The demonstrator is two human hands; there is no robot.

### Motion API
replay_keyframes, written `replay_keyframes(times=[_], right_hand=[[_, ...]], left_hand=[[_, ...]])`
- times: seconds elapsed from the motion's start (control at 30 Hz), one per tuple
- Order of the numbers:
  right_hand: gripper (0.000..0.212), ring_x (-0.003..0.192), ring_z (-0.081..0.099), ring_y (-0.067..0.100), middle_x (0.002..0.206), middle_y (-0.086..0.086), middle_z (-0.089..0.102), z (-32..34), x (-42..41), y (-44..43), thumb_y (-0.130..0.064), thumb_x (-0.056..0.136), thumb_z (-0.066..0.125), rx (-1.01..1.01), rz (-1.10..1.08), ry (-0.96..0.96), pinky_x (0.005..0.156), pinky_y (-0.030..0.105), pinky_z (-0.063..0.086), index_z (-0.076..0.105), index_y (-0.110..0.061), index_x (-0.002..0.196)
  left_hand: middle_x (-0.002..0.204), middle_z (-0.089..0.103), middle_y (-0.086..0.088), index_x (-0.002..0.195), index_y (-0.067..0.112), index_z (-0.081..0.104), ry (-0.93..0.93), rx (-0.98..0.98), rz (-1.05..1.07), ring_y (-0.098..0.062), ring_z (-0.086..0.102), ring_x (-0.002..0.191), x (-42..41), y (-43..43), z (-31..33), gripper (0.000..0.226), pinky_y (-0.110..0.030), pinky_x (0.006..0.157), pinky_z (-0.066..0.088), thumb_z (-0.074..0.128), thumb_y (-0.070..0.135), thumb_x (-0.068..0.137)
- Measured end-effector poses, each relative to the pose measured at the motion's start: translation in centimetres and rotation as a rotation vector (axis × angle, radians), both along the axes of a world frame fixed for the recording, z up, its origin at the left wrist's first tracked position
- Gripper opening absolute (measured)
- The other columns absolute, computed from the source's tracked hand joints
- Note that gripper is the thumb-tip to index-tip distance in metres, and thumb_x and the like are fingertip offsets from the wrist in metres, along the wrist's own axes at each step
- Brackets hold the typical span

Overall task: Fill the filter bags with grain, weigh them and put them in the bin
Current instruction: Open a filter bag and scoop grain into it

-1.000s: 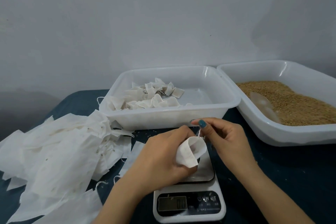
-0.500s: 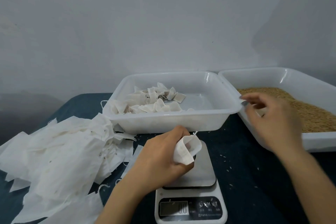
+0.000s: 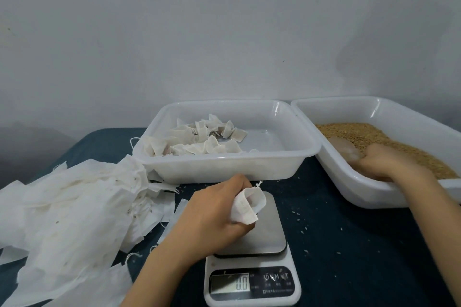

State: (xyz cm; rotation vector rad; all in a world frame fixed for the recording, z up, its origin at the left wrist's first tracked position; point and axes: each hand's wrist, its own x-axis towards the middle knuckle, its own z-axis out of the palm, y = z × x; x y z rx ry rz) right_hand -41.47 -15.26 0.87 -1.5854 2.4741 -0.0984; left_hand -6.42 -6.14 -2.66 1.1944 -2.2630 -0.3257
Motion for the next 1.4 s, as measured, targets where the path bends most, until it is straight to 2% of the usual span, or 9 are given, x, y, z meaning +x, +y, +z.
replay_keyframes(times=[0.17, 0.27, 0.4, 0.53, 0.73, 0.9, 1.03, 1.2, 1.4], right_hand=[[0.029, 0.073, 0.059, 0.024, 0.078, 0.008, 0.06, 0.3, 0.1, 0.3, -0.029, 0.097, 0.051, -0.145, -0.032, 0.037, 0.056, 0.031, 0.039, 0.063, -0.003, 0.094], [0.036, 0.099, 0.056, 0.033, 0.11, 0.014, 0.054, 0.9, 0.2, 1.0, -0.02, 0.096, 0.053, -0.098, -0.116, 0.141, 0.077, 0.037, 0.045, 0.055, -0.006, 0.128], [0.041, 0.119, 0.049, 0.033, 0.138, 0.018, 0.04, 2.1, -0.3, 2.3, -0.025, 0.098, 0.046, -0.015, -0.217, 0.315, 0.09, 0.038, 0.042, 0.048, -0.017, 0.138], [0.026, 0.112, 0.057, 0.031, 0.125, 0.012, 0.059, 2.1, -0.5, 3.0, -0.042, 0.1, 0.038, 0.019, -0.08, 0.235, 0.087, 0.035, 0.043, 0.056, -0.026, 0.11], [0.027, 0.074, 0.063, 0.024, 0.093, 0.011, 0.073, 2.5, 0.6, 2.7, -0.021, 0.099, 0.051, 0.022, 0.085, -0.147, 0.068, 0.031, 0.043, 0.072, -0.004, 0.094], [0.035, 0.041, 0.044, 0.014, 0.041, -0.002, 0.054, 1.9, 0.8, 2.9, -0.019, 0.098, 0.052, -0.063, 0.009, -0.32, 0.051, 0.027, 0.033, 0.058, -0.007, 0.065], [0.038, 0.044, 0.045, 0.017, 0.057, 0.006, 0.064, 1.5, 0.2, 2.7, -0.021, 0.099, 0.049, -0.215, -0.043, -0.379, 0.05, 0.026, 0.031, 0.052, -0.009, 0.062], [0.044, 0.037, 0.036, 0.016, 0.034, -0.006, 0.04, 1.5, 0.1, 3.1, -0.035, 0.098, 0.054, -0.305, -0.093, -0.421, 0.049, 0.027, 0.029, 0.056, -0.009, 0.062], [0.03, 0.064, 0.059, 0.019, 0.072, -0.001, 0.065, 2.1, -0.2, 4.9, -0.035, 0.097, 0.055, -0.43, -0.042, -0.426, 0.06, 0.031, 0.039, 0.067, -0.014, 0.079]], left_hand=[[0.08, 0.053, 0.03, 0.091, 0.05, 0.031, -0.013, 0.003, 0.005, 0.005, 0.051, 0.079, -0.1, -0.1, -0.1, 0.027, -0.013, 0.06, 0.035, 0.043, 0.055, 0.068], [0.086, 0.056, 0.025, 0.092, 0.048, 0.033, -0.002, -0.007, 0.012, 0.001, 0.051, 0.082, 0.1, 0.0, -0.3, 0.026, -0.013, 0.06, 0.035, 0.044, 0.055, 0.069], [0.087, 0.058, 0.02, 0.095, 0.043, 0.038, 0.033, -0.024, 0.015, -0.007, 0.054, 0.079, 0.6, 0.2, -0.5, 0.027, -0.019, 0.061, 0.04, 0.05, 0.052, 0.072], [0.086, 0.057, 0.024, 0.095, 0.044, 0.038, 0.036, -0.036, 0.014, -0.006, 0.053, 0.079, 0.6, 0.2, -0.3, 0.026, -0.021, 0.061, 0.04, 0.049, 0.053, 0.073], [0.09, 0.056, 0.026, 0.094, 0.046, 0.036, 0.024, -0.038, 0.009, -0.004, 0.053, 0.08, 0.7, 0.3, -0.5, 0.026, -0.018, 0.06, 0.038, 0.049, 0.054, 0.073], [0.086, 0.057, 0.025, 0.094, 0.046, 0.037, 0.01, -0.04, 0.024, -0.002, 0.054, 0.079, 0.8, 0.1, -0.7, 0.026, -0.017, 0.057, 0.036, 0.05, 0.055, 0.073], [0.082, 0.059, 0.022, 0.095, 0.049, 0.037, 0.02, -0.015, 0.041, -0.003, 0.056, 0.077, 1.0, 0.2, -0.7, 0.027, -0.021, 0.06, 0.042, 0.051, 0.053, 0.072], [0.084, 0.06, 0.023, 0.093, 0.054, 0.036, 0.024, 0.0, 0.05, -0.003, 0.056, 0.079, 1.2, 0.0, -0.7, 0.026, -0.018, 0.059, 0.038, 0.051, 0.052, 0.072], [0.093, 0.058, 0.029, 0.096, 0.051, 0.038, 0.052, 0.012, 0.056, -0.001, 0.056, 0.081, 1.3, 0.0, -0.9, 0.027, -0.019, 0.06, 0.039, 0.048, 0.058, 0.072]])
